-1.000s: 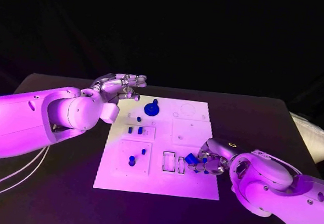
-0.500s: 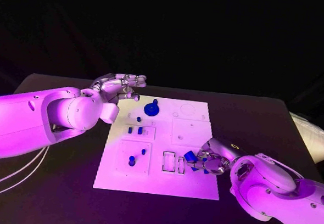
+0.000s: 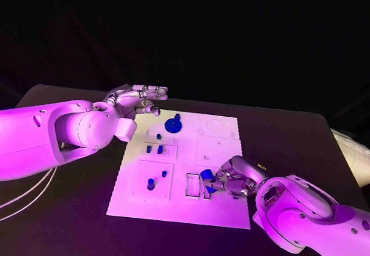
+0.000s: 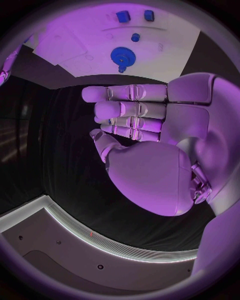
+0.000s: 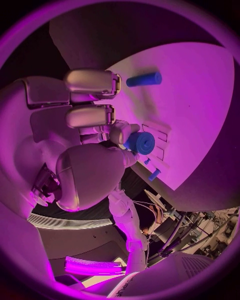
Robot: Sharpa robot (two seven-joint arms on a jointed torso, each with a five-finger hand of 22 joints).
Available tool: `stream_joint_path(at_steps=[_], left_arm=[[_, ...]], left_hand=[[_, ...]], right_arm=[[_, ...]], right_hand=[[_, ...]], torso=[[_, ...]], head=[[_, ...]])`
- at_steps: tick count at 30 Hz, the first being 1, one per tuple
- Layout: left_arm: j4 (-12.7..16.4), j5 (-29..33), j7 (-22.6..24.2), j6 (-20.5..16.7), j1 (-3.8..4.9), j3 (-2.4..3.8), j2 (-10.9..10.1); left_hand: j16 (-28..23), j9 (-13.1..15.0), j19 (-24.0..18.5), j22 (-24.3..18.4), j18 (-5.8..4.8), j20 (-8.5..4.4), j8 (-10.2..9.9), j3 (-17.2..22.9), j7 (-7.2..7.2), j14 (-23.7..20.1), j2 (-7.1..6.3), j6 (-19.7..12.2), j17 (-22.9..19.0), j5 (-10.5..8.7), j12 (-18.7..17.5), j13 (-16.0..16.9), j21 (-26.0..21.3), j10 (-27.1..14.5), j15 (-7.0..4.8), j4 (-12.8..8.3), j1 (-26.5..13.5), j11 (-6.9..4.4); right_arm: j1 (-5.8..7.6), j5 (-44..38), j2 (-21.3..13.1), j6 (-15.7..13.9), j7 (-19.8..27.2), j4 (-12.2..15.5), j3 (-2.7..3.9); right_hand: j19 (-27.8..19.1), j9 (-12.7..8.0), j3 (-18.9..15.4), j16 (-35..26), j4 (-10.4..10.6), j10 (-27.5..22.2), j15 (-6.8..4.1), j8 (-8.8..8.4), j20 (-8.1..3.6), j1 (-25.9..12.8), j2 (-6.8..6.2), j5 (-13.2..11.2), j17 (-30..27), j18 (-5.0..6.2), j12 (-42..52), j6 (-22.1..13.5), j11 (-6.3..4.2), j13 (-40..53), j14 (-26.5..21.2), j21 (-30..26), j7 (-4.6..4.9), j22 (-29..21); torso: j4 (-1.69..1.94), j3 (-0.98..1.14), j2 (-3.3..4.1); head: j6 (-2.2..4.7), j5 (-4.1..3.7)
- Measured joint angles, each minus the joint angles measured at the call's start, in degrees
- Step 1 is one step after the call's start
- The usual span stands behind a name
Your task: Assemble the parts on the task board
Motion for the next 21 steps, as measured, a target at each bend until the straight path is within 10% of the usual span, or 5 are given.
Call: stream_joint_path(at_steps=[16, 21], left_arm=[[0.1, 0.0, 0.0, 0.0, -0.01, -0.01, 0.1], [0.1, 0.0, 0.0, 0.0, -0.01, -0.01, 0.1]], left_hand=[[0.0, 0.0, 0.0, 0.0, 0.0, 0.0, 0.0, 0.0, 0.0, 0.0, 0.0, 0.0, 0.0, 0.0, 0.0, 0.0, 0.0, 0.0, 0.0, 0.0, 0.0, 0.0], [0.0, 0.0, 0.0, 0.0, 0.0, 0.0, 0.0, 0.0, 0.0, 0.0, 0.0, 0.0, 0.0, 0.0, 0.0, 0.0, 0.0, 0.0, 0.0, 0.0, 0.0, 0.0]], right_arm=[[0.0, 2.0, 4.1, 4.1, -0.7, -2.2, 0.07], [-0.04, 1.8, 4.7, 4.2, -1.1, -2.7, 0.03]], right_hand=[[0.0, 2.0, -2.0, 0.0, 0.0, 0.5, -0.41, 0.61, 0.0, -1.2, 1.96, -0.1, 0.0, 0.0, -0.2, 0.6, -0.75, 0.5, 0.0, 0.0, 0.24, 0.0], [-0.2, 2.8, -4.4, 0.0, 0.0, 1.1, -0.53, 0.77, -0.21, -4.6, 2.12, -5.0, 0.0, 0.01, -0.6, 2.3, -1.37, 0.7, -0.1, 0.0, -1.27, 0.0]], torso=[[0.02, -0.04, 0.02], [-0.01, -0.01, 0.03]], head=[[-0.07, 0.35], [-0.07, 0.44]])
